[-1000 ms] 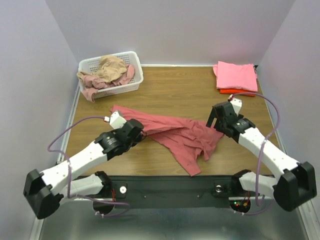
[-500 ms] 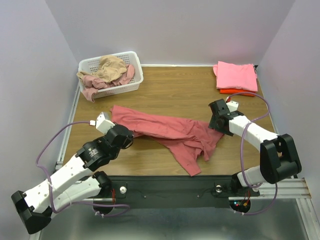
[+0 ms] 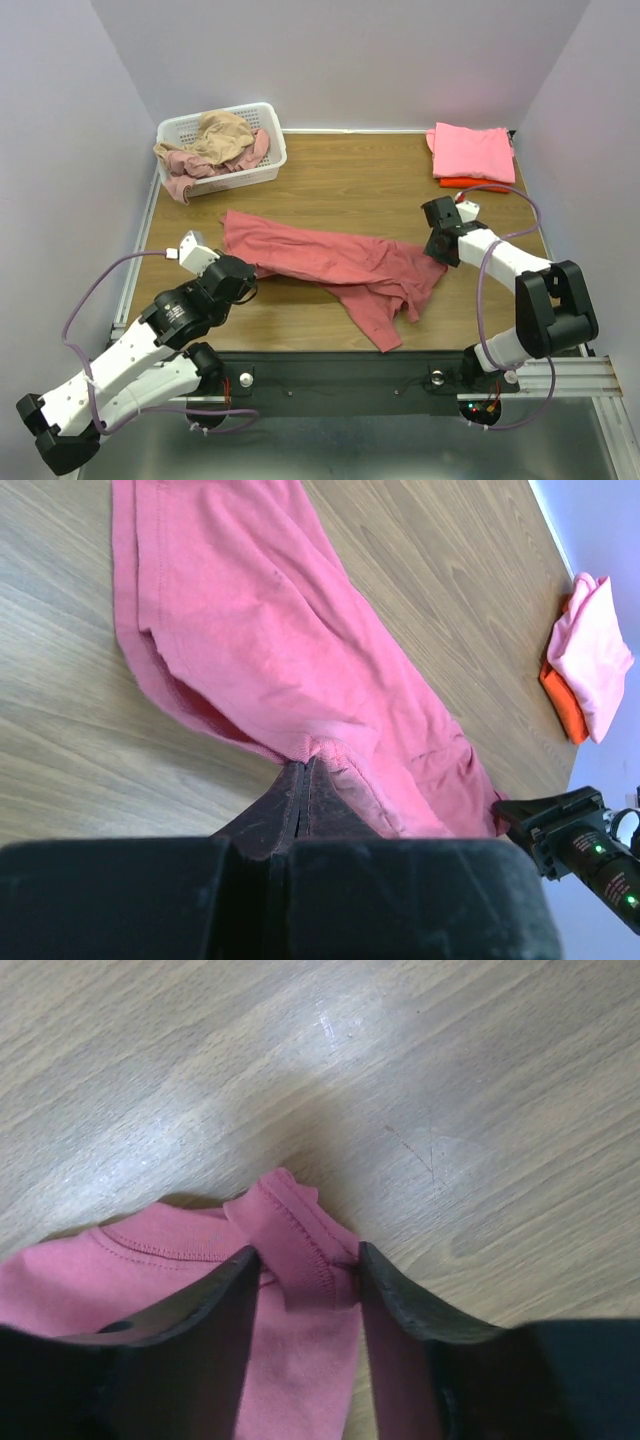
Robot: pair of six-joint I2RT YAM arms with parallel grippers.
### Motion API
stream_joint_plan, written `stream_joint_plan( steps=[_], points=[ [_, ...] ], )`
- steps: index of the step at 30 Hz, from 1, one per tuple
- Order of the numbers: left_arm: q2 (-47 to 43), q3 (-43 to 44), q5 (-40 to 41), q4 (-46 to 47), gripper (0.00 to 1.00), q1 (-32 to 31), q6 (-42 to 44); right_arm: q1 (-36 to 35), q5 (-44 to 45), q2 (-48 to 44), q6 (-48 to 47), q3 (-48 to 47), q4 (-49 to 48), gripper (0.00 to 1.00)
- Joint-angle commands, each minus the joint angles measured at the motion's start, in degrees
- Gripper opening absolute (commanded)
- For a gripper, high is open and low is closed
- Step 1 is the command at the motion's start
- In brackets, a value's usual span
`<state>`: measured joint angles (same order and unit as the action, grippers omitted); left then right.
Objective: Fold and stack the t-shirts
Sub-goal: Flatten the tshirt out
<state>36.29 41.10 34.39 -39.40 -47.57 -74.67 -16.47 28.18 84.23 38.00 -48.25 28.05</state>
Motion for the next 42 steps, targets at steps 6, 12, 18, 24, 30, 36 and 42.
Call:
stream_joint_plan(
  steps=[6,12,18,24,30,36,42],
  points=[
    [-1.9,1.6,4.0,-3.3,0.00,-0.2,-1.9,0.7,1.9,-3.1,0.8,1.5,-2.6,0.14],
    [-2.2,5.2,6.4,-3.4,0.00,-0.2,-0.4,0.9,3.6,-9.4,-2.2,-2.0,-2.4,0.00],
    [-3.0,16.4,11.8,-2.6,0.00,-0.2,5.7,1.3,5.7,-17.8,-6.2,-12.3,1.4,0.00],
    [-4.2,25.6,12.5,5.7,0.00,-0.2,16.3,1.3,6.5,-22.8,-9.3,-25.4,6.7,0.00],
    [-3.8,31.1,12.1,7.4,0.00,-0.2,20.9,1.3,6.1,-26.3,-10.7,-35.1,13.4,0.01],
    [-3.2,26.5,12.5,7.4,0.00,-0.2,17.4,1.3,4.2,-26.1,-10.1,-33.1,15.7,0.00],
    [1.4,19.9,16.7,3.7,0.00,-0.2,10.2,1.3,5.3,-14.6,-8.9,-34.6,15.5,0.00]
  ],
)
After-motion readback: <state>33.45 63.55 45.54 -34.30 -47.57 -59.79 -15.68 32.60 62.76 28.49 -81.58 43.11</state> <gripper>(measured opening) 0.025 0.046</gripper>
